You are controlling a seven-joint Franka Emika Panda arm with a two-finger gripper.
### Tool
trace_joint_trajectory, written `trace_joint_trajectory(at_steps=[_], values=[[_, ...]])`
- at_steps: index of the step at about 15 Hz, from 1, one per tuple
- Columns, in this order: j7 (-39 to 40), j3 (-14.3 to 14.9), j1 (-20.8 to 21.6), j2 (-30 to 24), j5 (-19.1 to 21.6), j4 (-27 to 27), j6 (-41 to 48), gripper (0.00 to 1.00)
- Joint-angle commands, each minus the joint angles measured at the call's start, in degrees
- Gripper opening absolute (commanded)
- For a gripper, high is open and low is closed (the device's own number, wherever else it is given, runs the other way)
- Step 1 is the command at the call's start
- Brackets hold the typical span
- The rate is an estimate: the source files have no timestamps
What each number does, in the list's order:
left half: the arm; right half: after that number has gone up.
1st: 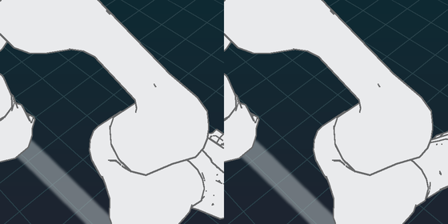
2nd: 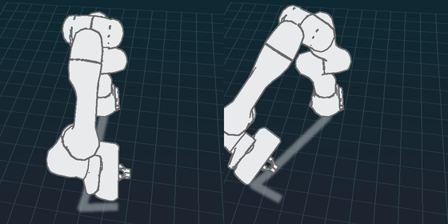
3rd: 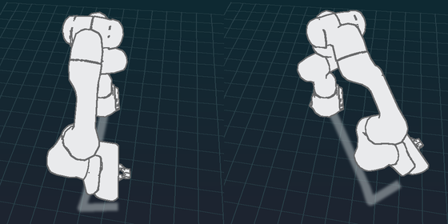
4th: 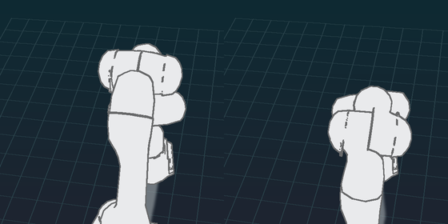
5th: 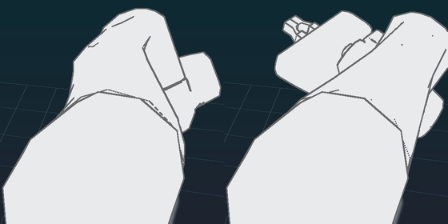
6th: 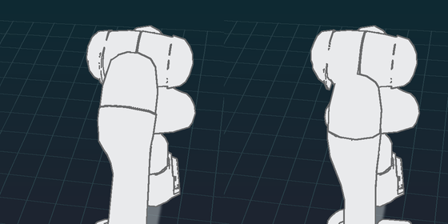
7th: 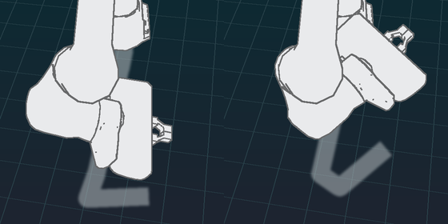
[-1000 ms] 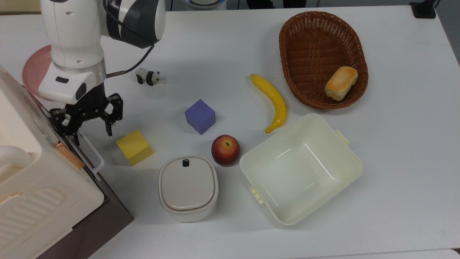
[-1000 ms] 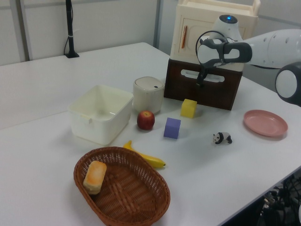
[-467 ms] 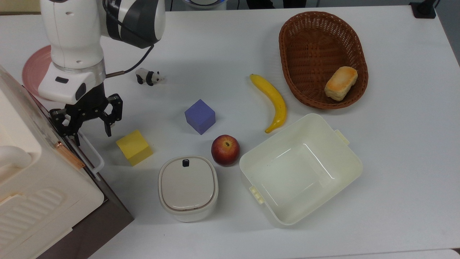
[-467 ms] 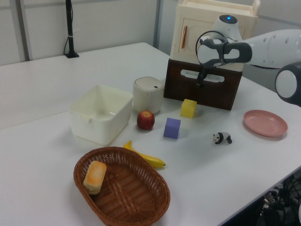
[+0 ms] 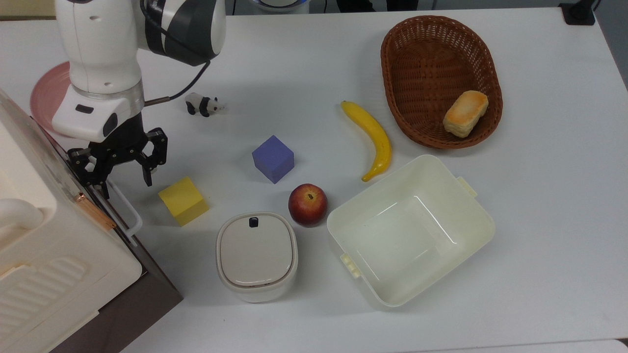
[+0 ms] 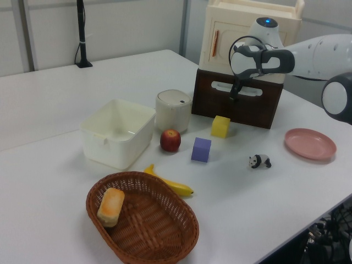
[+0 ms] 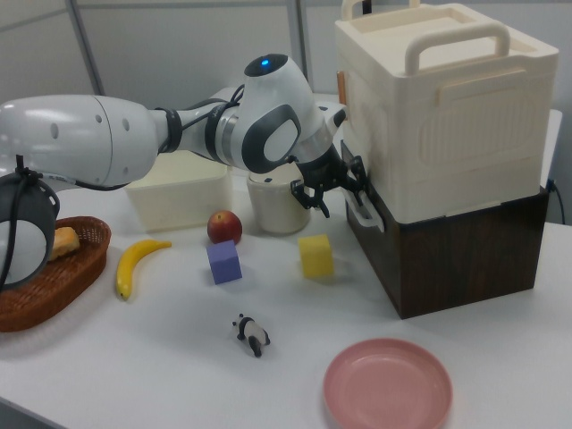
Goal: Slide open the drawer
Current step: 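Lower the gripper and close it on the white drawer handle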
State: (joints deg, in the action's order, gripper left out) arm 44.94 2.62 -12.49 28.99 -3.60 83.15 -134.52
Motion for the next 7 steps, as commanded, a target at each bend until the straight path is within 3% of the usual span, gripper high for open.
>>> trace_joint_trajectory(at_steps=[1, 7], values=[[0.0, -0.6, -0.3, 0.2, -0.6, -0.6, -1.2, 0.72], [-0.2, -0.9, -0.2, -0.1, -0.5, -0.6, -1.1, 0.68]])
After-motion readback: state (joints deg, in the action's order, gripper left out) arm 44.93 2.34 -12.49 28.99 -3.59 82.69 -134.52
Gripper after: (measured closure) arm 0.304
